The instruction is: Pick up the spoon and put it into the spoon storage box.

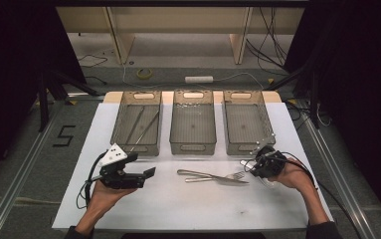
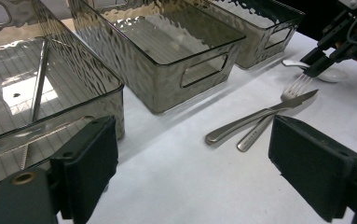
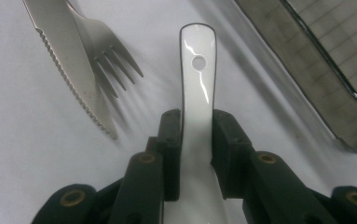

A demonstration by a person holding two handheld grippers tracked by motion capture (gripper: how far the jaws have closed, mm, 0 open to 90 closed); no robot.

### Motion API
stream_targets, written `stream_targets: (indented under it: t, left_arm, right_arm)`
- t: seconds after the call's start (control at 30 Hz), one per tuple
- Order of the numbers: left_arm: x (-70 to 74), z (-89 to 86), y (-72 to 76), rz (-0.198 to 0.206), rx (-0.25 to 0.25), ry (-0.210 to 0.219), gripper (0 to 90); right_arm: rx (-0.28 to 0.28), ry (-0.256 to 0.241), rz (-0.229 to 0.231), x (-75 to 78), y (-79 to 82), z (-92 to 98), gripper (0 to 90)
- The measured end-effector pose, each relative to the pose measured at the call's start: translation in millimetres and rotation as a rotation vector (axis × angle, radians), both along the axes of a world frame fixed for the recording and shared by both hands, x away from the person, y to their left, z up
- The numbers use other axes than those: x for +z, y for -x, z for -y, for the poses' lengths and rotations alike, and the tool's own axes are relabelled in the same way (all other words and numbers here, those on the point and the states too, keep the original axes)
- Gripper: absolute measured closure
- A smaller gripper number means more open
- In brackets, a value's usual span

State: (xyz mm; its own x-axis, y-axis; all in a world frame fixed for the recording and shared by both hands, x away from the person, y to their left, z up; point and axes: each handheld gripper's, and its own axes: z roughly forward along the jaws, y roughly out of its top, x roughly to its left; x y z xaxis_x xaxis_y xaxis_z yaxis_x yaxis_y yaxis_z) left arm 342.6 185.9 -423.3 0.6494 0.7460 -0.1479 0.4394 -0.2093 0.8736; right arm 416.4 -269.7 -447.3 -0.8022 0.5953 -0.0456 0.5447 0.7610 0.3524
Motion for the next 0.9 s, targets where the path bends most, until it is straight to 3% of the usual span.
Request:
stream_targets:
  t: [0.27,0.57,0.9]
  left_arm:
    - [0.4,-0.7,-0.1,0.007,0.006,0.005,15.2]
    - [1.5,-1.5,0.7,0.016,0.014,0.023,15.2]
    - [2.1,-3.4,1.6,0.029,0.022,0.034,15.2]
  right_arm:
    - [-0.016,-0.048,0.030,11.4,2.3,4.7,75.3]
    - [-0.042,-0.204,0.077,38.0,5.7,7.2,75.6]
    - [-0.046,-0.320,0.123,65.0,-2.4,-5.2,75.8]
